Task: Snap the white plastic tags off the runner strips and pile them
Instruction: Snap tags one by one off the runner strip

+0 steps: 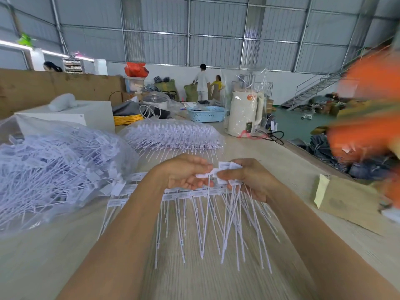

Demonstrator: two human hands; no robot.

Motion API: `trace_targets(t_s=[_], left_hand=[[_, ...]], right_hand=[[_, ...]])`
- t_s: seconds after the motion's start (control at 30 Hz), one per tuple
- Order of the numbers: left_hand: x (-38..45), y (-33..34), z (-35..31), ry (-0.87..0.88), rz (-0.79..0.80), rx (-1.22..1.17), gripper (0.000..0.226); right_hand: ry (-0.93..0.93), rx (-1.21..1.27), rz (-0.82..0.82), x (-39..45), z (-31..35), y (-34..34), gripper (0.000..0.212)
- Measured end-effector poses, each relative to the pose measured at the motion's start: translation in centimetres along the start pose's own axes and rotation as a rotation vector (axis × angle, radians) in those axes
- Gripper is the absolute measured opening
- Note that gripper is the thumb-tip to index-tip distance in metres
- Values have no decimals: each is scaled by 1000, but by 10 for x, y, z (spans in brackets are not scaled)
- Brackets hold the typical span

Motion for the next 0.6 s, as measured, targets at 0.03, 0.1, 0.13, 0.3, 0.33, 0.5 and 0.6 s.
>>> trace_targets(t_s=[0.03,0.1,0.13,0.3,0.33,0.5,0.6], left_hand=[[1,1,-1,16,-2,-22,7],[2,3,-2,30,-32,-51,5],[3,3,-2,26,-42,-61,4],[4,6,4,-70,51,-313,12],[2,7,4,-93,65,-352,14],[-6,6,0,-242,64,-73,18],[-17,-3,-7,-276,-2,148,14]], right_hand=[[-13,4,-16,1,0,0,25],[-53,-19,-4,1,1,0,32],[-70,-56,18,1,3,2,33],[-82,-222,-73,-2,9,3,19],[-81,-238,-79,-2,10,4,14],[-8,-408,-93,-6,13,1,15],[20,-331,-275,-17,14,-29,21]])
Point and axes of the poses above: each hand's wrist, its own x-axis towards the middle knuckle, its own y-axis out of the palm, z = x × y, the point moved 4 cm from there along x, towards the middle knuckle, and after that the axes turned 13 degrees about z, right-handed, at the moved point
